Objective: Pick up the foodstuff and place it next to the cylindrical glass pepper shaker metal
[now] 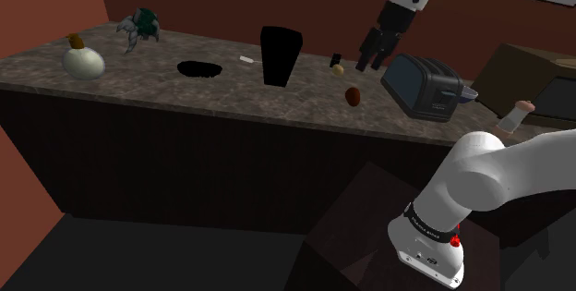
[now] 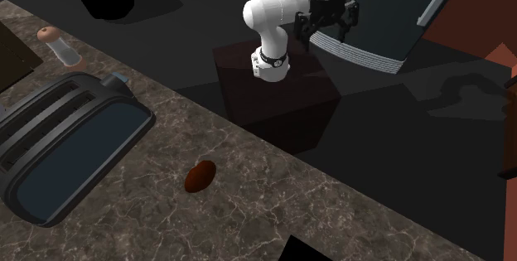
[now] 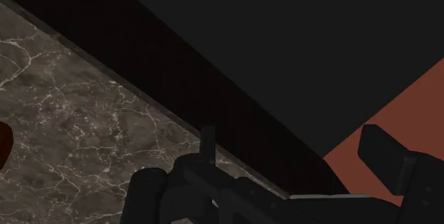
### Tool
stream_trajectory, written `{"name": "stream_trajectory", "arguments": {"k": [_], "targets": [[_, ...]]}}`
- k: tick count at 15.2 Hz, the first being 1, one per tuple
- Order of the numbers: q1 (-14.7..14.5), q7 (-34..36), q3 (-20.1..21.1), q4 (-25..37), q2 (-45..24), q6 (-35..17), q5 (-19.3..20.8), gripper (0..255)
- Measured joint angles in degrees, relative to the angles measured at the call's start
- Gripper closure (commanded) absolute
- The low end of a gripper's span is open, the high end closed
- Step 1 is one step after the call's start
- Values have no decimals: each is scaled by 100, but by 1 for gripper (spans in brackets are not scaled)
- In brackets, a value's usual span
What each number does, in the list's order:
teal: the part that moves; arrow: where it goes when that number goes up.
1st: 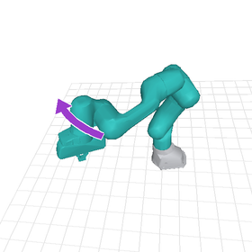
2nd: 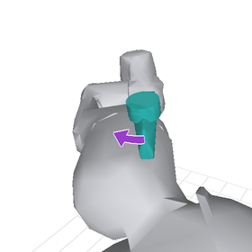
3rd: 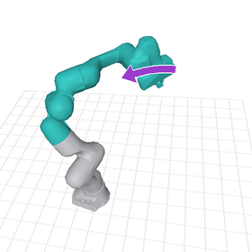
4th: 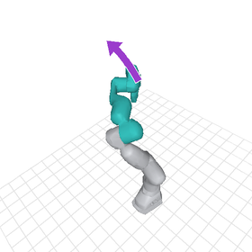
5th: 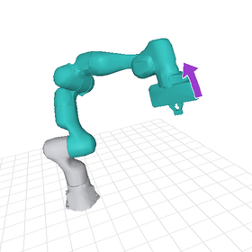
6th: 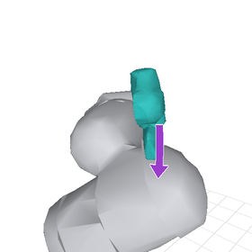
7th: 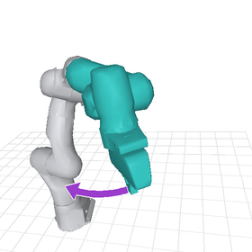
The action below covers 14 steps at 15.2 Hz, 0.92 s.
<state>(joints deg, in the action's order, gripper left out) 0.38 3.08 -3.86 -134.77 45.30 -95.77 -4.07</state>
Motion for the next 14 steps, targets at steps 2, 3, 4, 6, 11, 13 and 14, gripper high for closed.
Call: {"name": "stream_trajectory", "arguments": {"k": [2,3,4,6,11,13,14], "targets": [[29,15,-10,-1,-78,-57,31,0],[78,26,-38,19,-217,-140,83,0],[124,69,-45,44,-385,-243,130,0],[227,177,-57,111,-701,-407,232,0],[505,428,-147,335,-1631,-890,521,0],[616,541,-190,425,-1954,-1038,642,0],[663,608,-206,515,-2169,-1120,693,0]]}}
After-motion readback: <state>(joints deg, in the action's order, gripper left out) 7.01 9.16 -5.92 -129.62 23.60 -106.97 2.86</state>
